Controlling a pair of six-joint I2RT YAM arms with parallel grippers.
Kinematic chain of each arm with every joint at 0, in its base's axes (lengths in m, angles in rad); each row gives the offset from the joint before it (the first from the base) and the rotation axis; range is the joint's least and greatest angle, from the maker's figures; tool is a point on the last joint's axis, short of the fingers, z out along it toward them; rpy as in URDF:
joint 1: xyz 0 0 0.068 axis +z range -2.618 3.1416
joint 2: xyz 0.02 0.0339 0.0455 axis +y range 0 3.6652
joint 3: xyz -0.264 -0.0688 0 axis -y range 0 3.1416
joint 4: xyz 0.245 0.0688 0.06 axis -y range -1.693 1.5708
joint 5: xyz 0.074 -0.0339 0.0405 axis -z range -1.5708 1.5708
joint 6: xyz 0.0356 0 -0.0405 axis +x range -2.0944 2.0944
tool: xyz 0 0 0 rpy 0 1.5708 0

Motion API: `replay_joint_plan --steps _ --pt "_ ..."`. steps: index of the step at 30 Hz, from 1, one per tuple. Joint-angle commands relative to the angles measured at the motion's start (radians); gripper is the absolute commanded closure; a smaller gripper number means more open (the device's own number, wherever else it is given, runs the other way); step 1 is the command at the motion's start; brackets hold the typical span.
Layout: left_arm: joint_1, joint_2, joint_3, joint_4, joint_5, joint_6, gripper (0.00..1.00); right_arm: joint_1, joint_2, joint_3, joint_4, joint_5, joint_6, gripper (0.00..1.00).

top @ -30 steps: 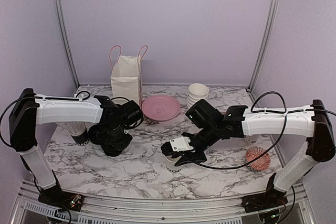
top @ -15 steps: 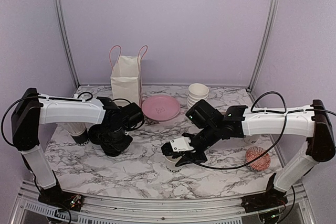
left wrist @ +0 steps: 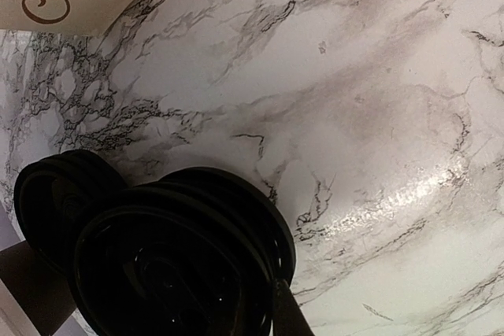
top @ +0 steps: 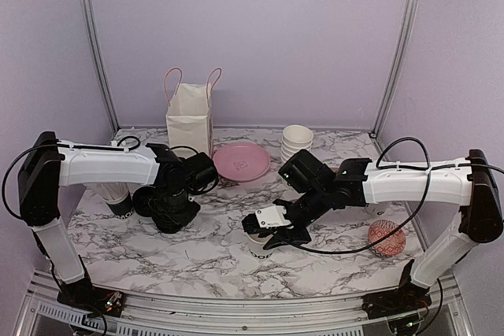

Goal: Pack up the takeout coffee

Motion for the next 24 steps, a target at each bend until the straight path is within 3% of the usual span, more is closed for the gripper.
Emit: replay_joint_plan --steps 1,12,20,22,24 --pt "-0.005 -0.020 0.028 -0.046 -0.016 -0.007 0.89 0.007 -0.010 0.030 -0.018 0.006 0.000 0.70" --pt "-0.005 -0.130 0.082 -0.083 0.081 -0.006 0.91 0.007 -0.013 0.066 -0.069 -0.015 0.004 0.69" --pt "-0.007 -0.271 0.240 -0.056 0.394 0.042 0.89 -0.083 -0.083 0.164 -0.141 0.033 -0.026 0.67" --pt "-0.006 -0.297 0.279 -0.010 0.452 0.046 0.90 -0.161 -0.103 0.202 -0.133 -0.027 -0.003 0.63" --pt "-0.006 -0.323 0.306 0.060 0.512 0.048 0.90 -0.256 -0.119 0.237 -0.114 -0.155 0.048 0.49"
